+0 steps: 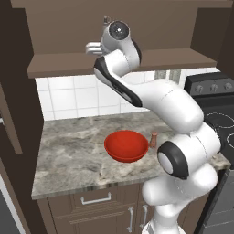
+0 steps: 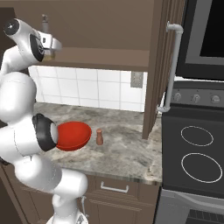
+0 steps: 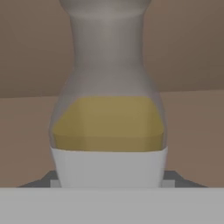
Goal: Retrieve the bottle and the shaker from the cabinet and place them next to the mixing bowl on the counter. Then add garlic from the fridge to the mixing bowl.
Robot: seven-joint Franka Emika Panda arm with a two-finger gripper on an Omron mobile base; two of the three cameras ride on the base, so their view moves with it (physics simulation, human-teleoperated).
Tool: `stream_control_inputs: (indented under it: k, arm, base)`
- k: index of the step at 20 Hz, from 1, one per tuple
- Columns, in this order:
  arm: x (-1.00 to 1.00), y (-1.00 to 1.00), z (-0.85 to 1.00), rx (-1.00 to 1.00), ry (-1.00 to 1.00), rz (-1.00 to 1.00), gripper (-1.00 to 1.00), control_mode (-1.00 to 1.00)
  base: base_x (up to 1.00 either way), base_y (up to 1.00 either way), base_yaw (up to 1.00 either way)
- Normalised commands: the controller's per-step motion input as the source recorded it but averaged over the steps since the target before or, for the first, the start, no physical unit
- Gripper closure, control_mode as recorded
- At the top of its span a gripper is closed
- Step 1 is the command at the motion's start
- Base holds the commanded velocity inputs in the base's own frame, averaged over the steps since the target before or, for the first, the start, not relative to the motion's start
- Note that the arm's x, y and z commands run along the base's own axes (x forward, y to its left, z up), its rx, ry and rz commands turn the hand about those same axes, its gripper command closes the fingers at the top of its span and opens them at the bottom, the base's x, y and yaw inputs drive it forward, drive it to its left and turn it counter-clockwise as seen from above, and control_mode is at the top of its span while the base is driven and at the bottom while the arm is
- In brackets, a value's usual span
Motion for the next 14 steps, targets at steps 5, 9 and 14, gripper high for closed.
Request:
stream_control_inputs:
  k: [5,9,14]
  arm:
    - [-0.81,-0.33,0.00,0.02,-0.05,0.00,1.00,-1.00]
    - [-0.94,-0.26,0.00,0.02,-0.06,0.00,1.00,-1.00]
    - [-1.00,-0.20,0.00,0.02,-0.05,0.00,1.00,-1.00]
  base:
    - [0.00,0.00,0.00]
    - [0.00,0.00,0.00]
    - [0.00,0.00,0.00]
